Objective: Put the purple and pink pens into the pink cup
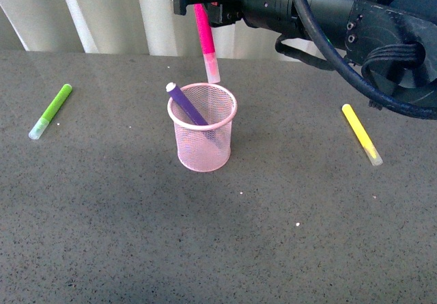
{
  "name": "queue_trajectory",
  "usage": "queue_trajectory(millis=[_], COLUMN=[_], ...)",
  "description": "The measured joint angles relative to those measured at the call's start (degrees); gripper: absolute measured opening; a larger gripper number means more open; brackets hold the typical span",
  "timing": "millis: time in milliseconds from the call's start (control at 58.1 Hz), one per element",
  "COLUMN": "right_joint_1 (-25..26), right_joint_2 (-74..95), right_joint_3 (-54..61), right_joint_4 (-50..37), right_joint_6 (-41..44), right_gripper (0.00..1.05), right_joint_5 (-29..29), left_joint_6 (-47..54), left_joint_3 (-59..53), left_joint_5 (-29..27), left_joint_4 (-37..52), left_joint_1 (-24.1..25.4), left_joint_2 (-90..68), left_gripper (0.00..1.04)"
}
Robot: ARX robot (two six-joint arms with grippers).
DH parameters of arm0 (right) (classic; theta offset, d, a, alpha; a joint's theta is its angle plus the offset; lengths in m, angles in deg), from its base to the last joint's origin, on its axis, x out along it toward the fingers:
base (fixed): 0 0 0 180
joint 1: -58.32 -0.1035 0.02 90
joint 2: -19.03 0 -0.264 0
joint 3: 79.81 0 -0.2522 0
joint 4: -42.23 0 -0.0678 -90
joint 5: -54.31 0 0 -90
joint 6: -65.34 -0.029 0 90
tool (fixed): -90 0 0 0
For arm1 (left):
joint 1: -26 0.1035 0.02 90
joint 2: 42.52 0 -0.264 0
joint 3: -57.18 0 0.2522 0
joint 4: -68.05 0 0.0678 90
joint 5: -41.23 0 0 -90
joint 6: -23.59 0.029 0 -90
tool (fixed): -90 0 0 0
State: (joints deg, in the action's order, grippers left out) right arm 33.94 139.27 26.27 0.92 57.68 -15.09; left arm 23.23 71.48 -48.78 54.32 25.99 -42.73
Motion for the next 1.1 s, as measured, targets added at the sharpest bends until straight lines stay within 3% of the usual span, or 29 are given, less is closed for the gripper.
queue_trajectory(millis=[293,482,602,774,946,1101], right_joint_1=[-0.1,-0.1,-0.1,0.6,4.4,11.8], right_joint_2=[0.8,1.2,1.2,0.7,-7.0,-21.8], right_joint_3=[0.1,0.2,1.2,2.0,5.4,9.1], right_joint_4=[-1.2,-1.1,-1.2,-1.4,-1.7,4.3], right_joint_6=[-0.6,-0.5,-0.5,-0.5,-1.8,-0.5], right_gripper=[0.11,0.44,0.73,1.00,0.98,0.98], right_joint_5=[0.2,0.6,0.6,0.6,-1.4,-6.0], left_joint_6=[0.0,0.0,0.0,0.0,0.0,0.0], left_joint_3=[0.0,0.0,0.0,0.0,0.0,0.0], left_joint_5=[0.0,0.0,0.0,0.0,0.0,0.0], left_joint_4=[0.0,0.0,0.0,0.0,0.0,0.0], left_joint_1=[0.0,0.0,0.0,0.0,0.0,0.0], left_joint_2=[0.0,0.0,0.0,0.0,0.0,0.0], left_gripper=[0.98,0.98,0.98,0.98,0.98,0.98])
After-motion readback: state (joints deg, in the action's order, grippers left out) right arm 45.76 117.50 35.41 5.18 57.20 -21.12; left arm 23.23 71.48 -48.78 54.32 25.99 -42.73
